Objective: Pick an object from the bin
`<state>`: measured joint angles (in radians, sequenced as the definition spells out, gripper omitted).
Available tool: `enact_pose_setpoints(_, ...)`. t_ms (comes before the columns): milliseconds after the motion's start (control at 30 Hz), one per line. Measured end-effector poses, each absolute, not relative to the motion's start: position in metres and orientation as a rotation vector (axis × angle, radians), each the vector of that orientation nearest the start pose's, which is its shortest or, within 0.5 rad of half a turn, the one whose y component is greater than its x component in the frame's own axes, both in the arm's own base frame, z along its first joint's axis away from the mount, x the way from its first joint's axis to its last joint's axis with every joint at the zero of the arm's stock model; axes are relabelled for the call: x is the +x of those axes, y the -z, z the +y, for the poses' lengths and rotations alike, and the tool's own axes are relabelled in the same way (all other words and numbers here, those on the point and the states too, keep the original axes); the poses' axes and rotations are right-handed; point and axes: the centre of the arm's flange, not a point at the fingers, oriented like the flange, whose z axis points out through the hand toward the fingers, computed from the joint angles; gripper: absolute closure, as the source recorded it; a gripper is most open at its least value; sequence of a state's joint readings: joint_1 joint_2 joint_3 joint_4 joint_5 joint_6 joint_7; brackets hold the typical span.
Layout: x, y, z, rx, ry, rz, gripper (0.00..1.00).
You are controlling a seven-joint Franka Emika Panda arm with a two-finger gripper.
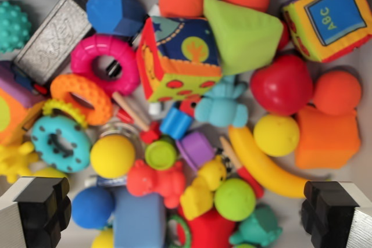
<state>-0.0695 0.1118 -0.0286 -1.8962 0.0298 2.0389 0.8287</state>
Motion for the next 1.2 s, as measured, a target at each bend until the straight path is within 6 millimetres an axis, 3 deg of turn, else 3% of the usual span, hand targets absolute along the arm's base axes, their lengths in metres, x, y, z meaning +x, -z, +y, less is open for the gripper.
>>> enact_pose_setpoints(1200, 0.591, -0.426, -0.055, -2.889, 0.025, 1.161, 0.00)
